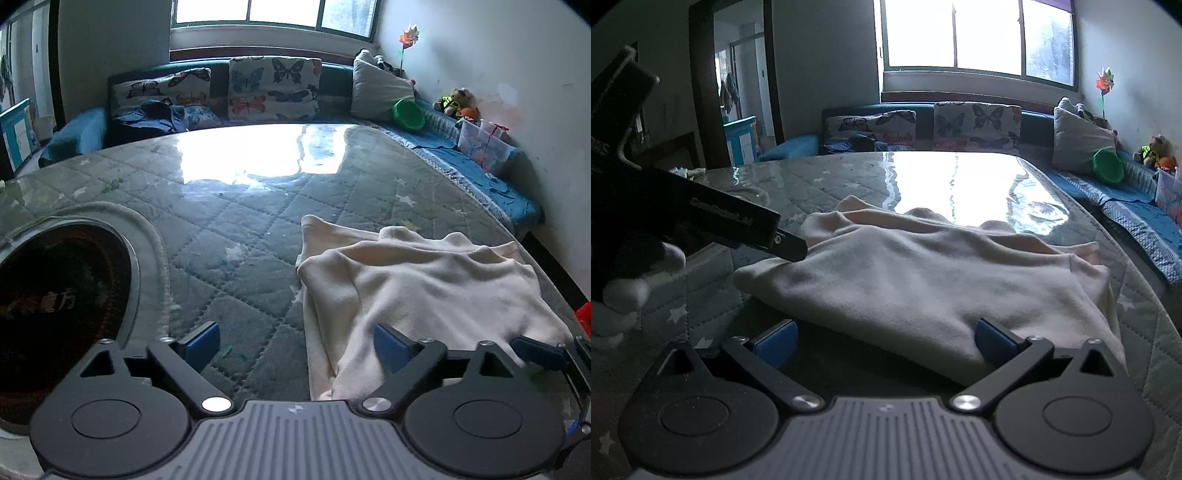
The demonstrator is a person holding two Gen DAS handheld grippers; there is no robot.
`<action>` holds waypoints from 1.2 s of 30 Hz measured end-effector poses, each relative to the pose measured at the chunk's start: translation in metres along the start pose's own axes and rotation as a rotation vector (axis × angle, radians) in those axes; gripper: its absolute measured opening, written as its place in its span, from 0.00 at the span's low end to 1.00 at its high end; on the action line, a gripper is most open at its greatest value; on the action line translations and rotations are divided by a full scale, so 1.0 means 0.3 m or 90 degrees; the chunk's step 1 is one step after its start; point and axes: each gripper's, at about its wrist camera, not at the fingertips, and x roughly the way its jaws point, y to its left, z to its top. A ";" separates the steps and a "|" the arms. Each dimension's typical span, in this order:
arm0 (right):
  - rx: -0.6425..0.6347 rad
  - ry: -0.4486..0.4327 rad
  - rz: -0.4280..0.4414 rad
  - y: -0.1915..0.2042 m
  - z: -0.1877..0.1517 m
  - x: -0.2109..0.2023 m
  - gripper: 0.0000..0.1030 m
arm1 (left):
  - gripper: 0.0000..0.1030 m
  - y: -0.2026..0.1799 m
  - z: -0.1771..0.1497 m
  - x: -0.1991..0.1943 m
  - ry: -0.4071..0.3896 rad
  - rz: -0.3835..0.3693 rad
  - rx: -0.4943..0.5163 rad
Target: Fold clothes
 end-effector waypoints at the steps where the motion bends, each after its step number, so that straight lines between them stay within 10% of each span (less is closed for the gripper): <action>1: -0.002 0.001 -0.002 0.002 0.000 0.001 1.00 | 0.95 0.000 -0.003 -0.007 -0.002 0.001 0.001; 36: 0.033 -0.027 -0.105 0.053 0.011 -0.063 1.00 | 1.00 -0.003 -0.124 -0.136 -0.005 -0.007 0.016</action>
